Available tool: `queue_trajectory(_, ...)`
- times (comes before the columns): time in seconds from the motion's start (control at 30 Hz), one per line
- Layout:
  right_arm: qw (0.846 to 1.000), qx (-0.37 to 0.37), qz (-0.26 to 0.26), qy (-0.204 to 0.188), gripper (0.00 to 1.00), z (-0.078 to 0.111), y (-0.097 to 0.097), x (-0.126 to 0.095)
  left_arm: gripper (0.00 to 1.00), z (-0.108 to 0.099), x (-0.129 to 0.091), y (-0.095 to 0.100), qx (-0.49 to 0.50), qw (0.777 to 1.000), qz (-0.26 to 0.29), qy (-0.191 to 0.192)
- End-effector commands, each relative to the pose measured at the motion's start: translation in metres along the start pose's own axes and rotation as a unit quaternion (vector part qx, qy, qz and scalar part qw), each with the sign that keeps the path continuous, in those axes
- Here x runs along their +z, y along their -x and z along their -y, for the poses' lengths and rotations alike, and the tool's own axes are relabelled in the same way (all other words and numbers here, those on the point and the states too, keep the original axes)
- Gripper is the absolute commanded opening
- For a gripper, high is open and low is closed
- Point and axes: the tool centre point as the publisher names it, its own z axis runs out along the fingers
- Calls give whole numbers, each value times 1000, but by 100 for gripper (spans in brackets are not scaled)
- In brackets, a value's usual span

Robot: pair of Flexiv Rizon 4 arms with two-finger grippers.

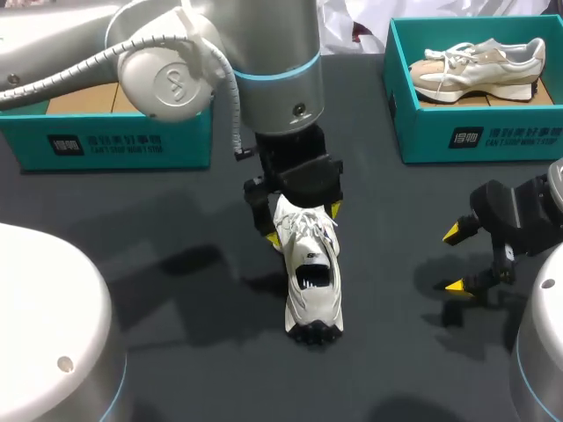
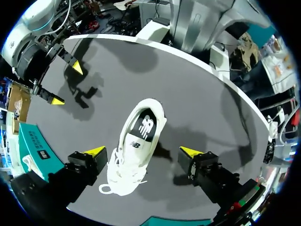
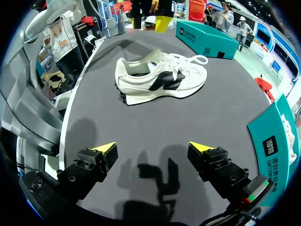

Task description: Take the shoe out of the shoebox, open the shoe tongue, remove and reinsert the insole, then place the shoe into the shoebox

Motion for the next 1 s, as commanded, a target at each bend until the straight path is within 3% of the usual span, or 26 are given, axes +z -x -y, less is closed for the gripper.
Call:
queue_trajectory(0.03, 1000, 0, 2, -1, 100, 0, -2, -1, 100, 5, -5, -6, -276, 959, 40, 56)
queue_trajectory(0.37, 1000, 0, 2, -1, 100, 0, -2, -1, 100, 5, -5, -6, -276, 959, 40, 56)
queue_trajectory(0.47, 1000, 0, 2, -1, 100, 0, -2, -1, 100, 16, 8, -4, -341, 940, 14, 13)
queue_trajectory(0.6, 1000, 0, 2, -1, 100, 0, -2, -1, 100, 27, 10, -8, -400, 916, -4, -25)
queue_trajectory(0.7, 1000, 0, 2, -1, 100, 0, -2, -1, 100, 30, 2, -9, -473, 881, 4, -19)
queue_trajectory(1.0, 1000, 0, 2, -1, 100, 0, -2, -1, 100, 30, 2, -9, -473, 881, 4, -19)
